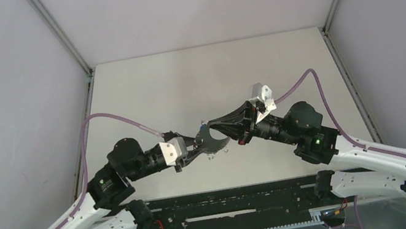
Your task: Put the keys on the keyring
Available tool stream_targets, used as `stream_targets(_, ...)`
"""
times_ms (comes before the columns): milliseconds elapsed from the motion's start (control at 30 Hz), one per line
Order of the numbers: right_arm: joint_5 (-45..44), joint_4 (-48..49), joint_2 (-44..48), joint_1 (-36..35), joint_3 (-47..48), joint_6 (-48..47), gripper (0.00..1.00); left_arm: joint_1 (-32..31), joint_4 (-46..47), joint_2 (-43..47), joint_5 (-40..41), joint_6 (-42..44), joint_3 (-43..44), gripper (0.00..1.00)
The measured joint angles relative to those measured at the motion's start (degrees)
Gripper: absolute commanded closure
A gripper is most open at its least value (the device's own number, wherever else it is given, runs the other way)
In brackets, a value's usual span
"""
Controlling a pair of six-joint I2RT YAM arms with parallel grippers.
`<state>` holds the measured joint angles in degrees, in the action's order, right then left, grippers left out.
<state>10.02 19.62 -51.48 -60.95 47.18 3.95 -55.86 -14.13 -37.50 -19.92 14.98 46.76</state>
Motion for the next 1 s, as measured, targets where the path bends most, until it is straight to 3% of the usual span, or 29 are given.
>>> stream_targets(133, -0.1, 0.0, 0.0, -0.2, 0.0, 0.1, 1.0, 0.0, 0.2, 0.0, 3.0, 3.5, -0.2, 0.97)
stream_targets(267, 0.1, -0.2, 0.2, -0.7, 0.0, 0.4, 1.0, 0.7, 1.7, -0.3, 7.1, 6.7, -0.7, 1.0)
stream_targets(333, 0.0, -0.2, 0.3, -1.0, 0.0, 0.5, 0.94, 0.5, 2.0, -0.4, 7.6, 7.6, -0.7, 1.0)
stream_targets(467, -0.3, -0.6, 0.7, -1.1, 0.0, 1.2, 0.6, 0.5, 2.8, -0.6, 7.8, 10.3, -0.8, 1.0)
stream_targets(533, -0.6, -1.4, 1.4, -1.3, 0.0, 2.3, 0.27, 0.5, 3.6, -0.4, 7.8, 13.4, -1.6, 1.0)
stream_targets(667, -2.1, -6.9, 4.5, -1.1, 1.6, 4.7, 0.01, 0.5, 4.8, 0.7, 7.7, 22.3, -4.7, 1.0)
stream_targets(833, -2.8, -14.8, 8.6, 1.6, 5.7, 8.6, 0.0, 0.5, 5.6, 2.5, 6.6, 34.9, -7.4, 1.0)
stream_targets(1000, -4.0, -24.9, 10.7, 9.9, 8.9, 17.8, 0.0, 0.6, 10.0, 6.2, 4.5, 50.1, -11.8, 1.0)
